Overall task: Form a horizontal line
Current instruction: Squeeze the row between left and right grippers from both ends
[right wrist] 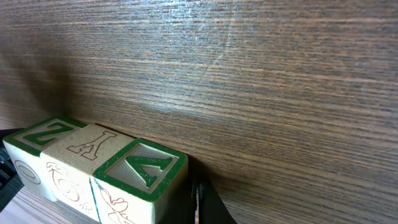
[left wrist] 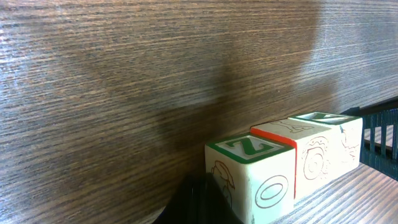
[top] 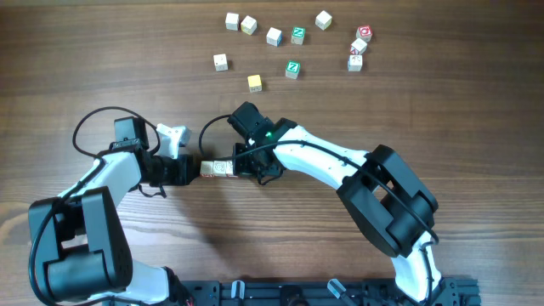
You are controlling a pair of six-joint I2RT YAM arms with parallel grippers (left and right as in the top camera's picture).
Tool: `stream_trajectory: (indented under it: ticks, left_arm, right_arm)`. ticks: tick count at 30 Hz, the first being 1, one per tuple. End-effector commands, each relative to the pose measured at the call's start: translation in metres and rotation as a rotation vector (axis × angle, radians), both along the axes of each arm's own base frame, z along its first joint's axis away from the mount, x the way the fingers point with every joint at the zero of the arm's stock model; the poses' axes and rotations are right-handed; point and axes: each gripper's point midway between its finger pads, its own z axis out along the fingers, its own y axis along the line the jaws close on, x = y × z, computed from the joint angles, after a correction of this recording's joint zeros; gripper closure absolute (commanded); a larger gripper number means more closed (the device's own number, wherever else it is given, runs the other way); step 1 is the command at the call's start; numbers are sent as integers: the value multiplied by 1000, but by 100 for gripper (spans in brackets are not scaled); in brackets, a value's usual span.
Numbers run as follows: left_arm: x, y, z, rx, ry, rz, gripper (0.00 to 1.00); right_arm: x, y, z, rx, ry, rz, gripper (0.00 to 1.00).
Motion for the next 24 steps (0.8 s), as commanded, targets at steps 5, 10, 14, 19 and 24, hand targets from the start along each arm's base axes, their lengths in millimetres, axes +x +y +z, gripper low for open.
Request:
stream_trajectory:
  ticks: [5, 10, 14, 19, 24]
  left_arm:
    - [-11, 2, -13, 35, 44, -17, 96]
    - [-12, 11, -17, 89, 56, -5, 96]
    - [-10, 26, -23, 169, 84, 69, 96]
    - [-8, 36, -25, 220, 93, 110, 96]
    - [-8, 38, -26, 229, 93, 114, 96]
  right_arm:
    - [-8, -12, -13, -68, 34, -29, 95]
    - [-11, -21, -16, -112, 54, -74, 95]
    - [-9, -23, -16, -115, 55, -86, 95]
    - [-6, -23, -15, -109, 55, -90, 95]
    - [-6, -24, -15, -109, 56, -94, 95]
